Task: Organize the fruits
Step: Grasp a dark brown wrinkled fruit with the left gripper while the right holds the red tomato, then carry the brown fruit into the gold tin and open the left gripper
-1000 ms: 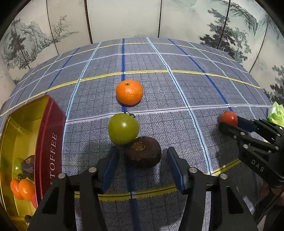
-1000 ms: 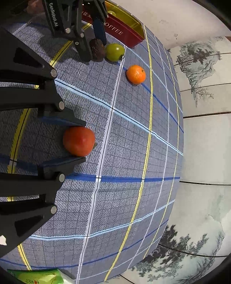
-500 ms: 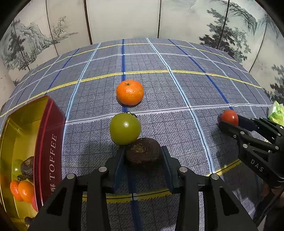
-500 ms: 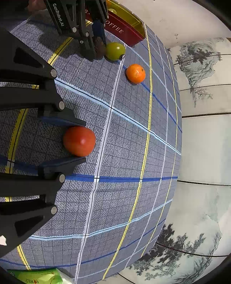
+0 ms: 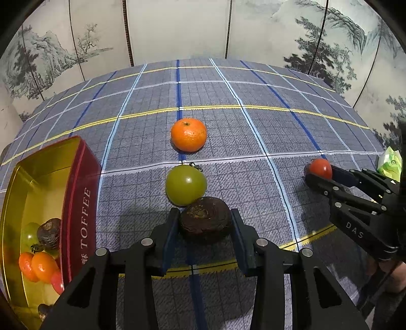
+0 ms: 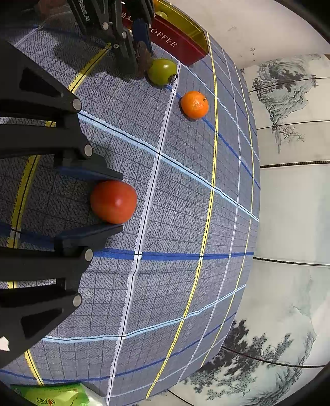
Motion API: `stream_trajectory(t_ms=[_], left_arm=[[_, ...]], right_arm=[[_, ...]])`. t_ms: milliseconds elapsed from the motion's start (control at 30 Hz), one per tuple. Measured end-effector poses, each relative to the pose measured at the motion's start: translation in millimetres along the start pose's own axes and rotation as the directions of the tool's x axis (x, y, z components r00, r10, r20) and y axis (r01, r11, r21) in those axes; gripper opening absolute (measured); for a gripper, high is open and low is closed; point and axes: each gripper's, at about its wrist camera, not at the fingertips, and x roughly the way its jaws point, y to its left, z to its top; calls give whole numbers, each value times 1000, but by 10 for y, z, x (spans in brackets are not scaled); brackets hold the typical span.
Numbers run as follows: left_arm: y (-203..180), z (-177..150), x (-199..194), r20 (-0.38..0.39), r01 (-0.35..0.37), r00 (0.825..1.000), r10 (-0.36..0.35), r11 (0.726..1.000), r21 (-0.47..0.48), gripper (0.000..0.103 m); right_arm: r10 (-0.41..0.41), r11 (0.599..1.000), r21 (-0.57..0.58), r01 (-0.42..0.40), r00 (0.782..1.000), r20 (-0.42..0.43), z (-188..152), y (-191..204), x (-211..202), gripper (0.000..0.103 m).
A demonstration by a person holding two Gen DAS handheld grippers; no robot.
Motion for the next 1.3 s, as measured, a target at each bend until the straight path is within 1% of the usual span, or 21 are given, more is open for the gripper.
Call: stream_trajectory(t_ms=[100, 200, 333, 533, 667, 833, 1000, 1133, 1300], left_arm=[[66, 9, -68, 4, 7, 1000, -7, 1000, -17, 40], [147, 32, -139, 12, -3, 1000, 3, 999, -37, 40], [346, 77, -265, 23, -7, 1000, 9, 995, -96, 40], [617, 135, -468, 46, -24, 998, 31, 990, -139, 40], [838, 137, -575, 48, -33, 998, 42, 983, -178, 40], [1138, 91, -688, 43, -69, 996, 80, 974, -217, 40], [1461, 4, -795, 24, -124, 991, 134, 960, -250, 40], [1686, -102, -853, 0, -177, 983, 183, 948, -263, 40], [1914, -255, -855, -37, -237, 971, 235, 938, -255, 40]], right_arm=[[-1, 1000, -1, 1, 1000, 0, 1, 6, 1, 30], [-6, 1000, -4, 6, 1000, 0, -4, 2, -4, 30], [-6, 1000, -4, 6, 1000, 0, -3, 5, -4, 30], [-6, 1000, -4, 6, 1000, 0, -3, 8, -4, 30], [-6, 1000, -4, 6, 1000, 0, -5, 6, -5, 30], [-6, 1000, -4, 6, 1000, 0, -3, 9, -6, 30], [-6, 1000, -4, 6, 1000, 0, -3, 9, -6, 30], [-6, 1000, -5, 6, 1000, 0, -3, 10, -7, 30], [-7, 1000, -5, 7, 1000, 0, -4, 11, -7, 30]])
